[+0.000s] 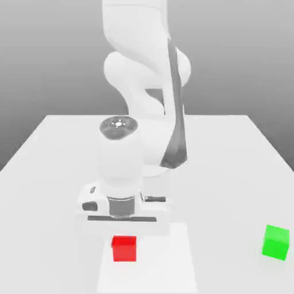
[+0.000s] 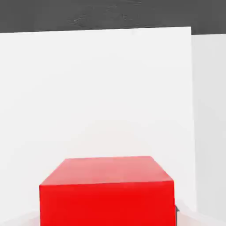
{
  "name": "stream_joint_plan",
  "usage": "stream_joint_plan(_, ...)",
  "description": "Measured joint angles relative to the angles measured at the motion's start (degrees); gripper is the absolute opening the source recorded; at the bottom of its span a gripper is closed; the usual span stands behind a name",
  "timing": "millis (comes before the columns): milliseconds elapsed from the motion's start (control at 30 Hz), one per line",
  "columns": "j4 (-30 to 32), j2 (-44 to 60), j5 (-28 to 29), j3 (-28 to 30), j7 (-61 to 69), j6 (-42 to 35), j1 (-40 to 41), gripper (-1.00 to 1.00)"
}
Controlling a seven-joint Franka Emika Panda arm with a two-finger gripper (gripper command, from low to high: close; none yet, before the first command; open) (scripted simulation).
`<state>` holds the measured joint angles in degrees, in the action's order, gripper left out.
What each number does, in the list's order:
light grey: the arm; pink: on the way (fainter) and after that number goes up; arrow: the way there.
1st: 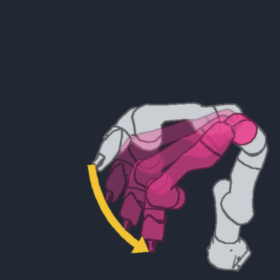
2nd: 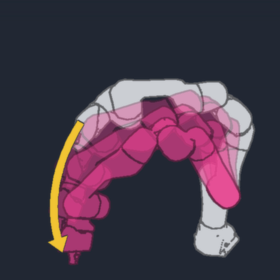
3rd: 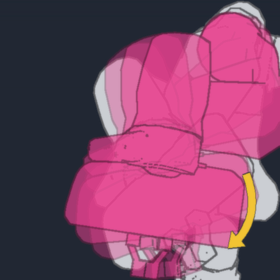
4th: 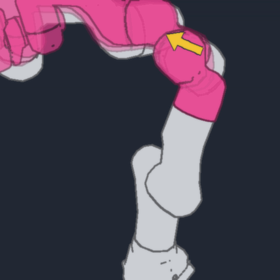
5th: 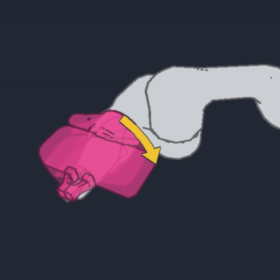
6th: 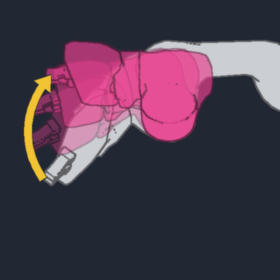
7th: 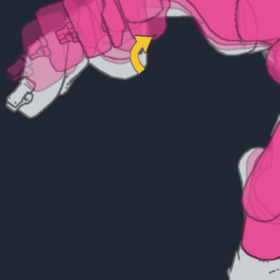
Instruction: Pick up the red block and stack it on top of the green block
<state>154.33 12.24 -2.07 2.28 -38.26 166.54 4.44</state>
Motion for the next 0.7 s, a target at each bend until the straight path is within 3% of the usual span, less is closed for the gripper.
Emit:
stream_joint_plan(133, 1.0, -7.7, 1.5, 0.2, -1.2, -6.7, -0.4, -1.00)
stream_joint_plan(500, -11.5, -5.4, 5.0, -14.9, -17.8, -17.1, -25.9, -1.00)
stream_joint_plan(667, -13.6, 3.5, 9.9, -14.0, -23.0, -10.5, -29.9, -1.00)
stream_joint_plan(700, -13.7, 4.6, 10.5, -13.7, -23.4, -9.6, -30.2, 1.00)
